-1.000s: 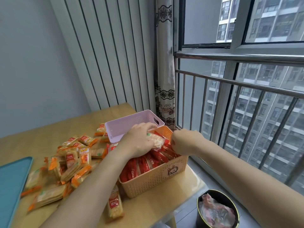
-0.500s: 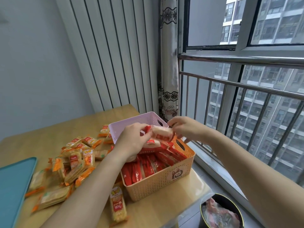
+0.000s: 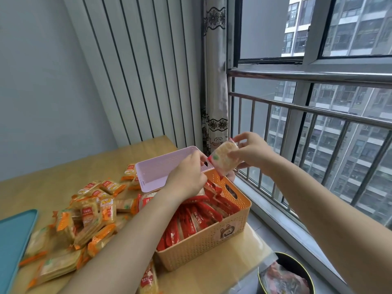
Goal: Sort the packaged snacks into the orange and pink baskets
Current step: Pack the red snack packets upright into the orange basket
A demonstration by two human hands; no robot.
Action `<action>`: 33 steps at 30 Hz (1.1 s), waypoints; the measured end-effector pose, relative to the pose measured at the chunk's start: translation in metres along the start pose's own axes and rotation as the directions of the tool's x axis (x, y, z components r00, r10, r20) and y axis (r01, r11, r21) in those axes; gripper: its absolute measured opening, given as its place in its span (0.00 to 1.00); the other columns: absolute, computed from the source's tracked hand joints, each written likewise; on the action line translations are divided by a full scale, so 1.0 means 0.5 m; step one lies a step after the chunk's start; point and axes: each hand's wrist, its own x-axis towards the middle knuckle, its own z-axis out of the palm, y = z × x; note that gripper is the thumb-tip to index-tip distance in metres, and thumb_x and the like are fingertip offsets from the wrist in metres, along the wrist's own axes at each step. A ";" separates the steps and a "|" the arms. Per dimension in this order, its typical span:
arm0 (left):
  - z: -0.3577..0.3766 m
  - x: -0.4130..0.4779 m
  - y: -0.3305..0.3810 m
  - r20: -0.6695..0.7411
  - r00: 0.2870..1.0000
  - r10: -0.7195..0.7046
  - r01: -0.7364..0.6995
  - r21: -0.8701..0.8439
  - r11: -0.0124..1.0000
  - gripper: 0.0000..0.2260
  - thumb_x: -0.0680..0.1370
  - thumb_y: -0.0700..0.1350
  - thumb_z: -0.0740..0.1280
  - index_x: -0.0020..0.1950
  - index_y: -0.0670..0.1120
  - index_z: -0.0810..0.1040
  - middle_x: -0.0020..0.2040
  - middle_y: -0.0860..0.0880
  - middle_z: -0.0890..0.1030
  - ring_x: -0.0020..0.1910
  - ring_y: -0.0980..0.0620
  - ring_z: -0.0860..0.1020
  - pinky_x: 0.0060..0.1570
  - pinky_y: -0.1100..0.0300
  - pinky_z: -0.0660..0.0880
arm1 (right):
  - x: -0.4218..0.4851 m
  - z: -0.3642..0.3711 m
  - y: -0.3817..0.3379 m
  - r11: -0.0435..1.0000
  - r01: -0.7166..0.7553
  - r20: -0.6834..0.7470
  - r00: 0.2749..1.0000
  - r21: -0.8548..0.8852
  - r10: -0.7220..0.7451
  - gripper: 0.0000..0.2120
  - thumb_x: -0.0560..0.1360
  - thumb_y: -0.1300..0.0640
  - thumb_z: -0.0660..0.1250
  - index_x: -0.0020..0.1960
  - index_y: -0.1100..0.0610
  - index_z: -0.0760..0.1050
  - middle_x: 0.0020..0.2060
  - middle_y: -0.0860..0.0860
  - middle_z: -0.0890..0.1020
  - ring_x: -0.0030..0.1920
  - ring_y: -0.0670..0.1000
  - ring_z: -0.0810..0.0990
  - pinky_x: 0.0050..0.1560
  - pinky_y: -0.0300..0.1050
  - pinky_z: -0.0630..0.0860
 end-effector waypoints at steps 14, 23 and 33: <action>0.025 0.059 -0.005 0.367 0.919 0.144 -0.329 0.514 0.792 0.12 0.77 0.49 0.64 0.59 0.52 0.80 0.56 0.46 0.82 0.61 0.43 0.76 0.57 0.49 0.72 | 0.034 0.133 0.087 0.552 0.232 0.060 0.948 -0.801 -0.312 0.10 0.78 0.46 0.63 0.50 0.51 0.68 0.43 0.50 0.80 0.44 0.56 0.81 0.44 0.55 0.81; -0.055 0.022 -0.064 0.400 0.917 -0.008 -0.026 0.080 0.996 0.19 0.72 0.56 0.71 0.63 0.56 0.78 0.61 0.55 0.77 0.60 0.54 0.75 0.62 0.53 0.74 | 0.018 0.136 0.104 0.497 0.323 0.082 0.891 -0.806 -0.447 0.14 0.78 0.46 0.63 0.36 0.51 0.73 0.36 0.46 0.78 0.41 0.52 0.78 0.40 0.49 0.80; -0.048 -0.019 -0.066 0.261 0.964 0.046 -0.061 0.049 0.997 0.32 0.66 0.52 0.78 0.68 0.56 0.72 0.62 0.56 0.76 0.60 0.54 0.75 0.60 0.53 0.75 | 0.003 0.093 0.043 0.793 0.258 0.017 0.954 -0.552 -0.298 0.15 0.80 0.50 0.61 0.37 0.53 0.76 0.34 0.49 0.81 0.36 0.52 0.80 0.36 0.46 0.77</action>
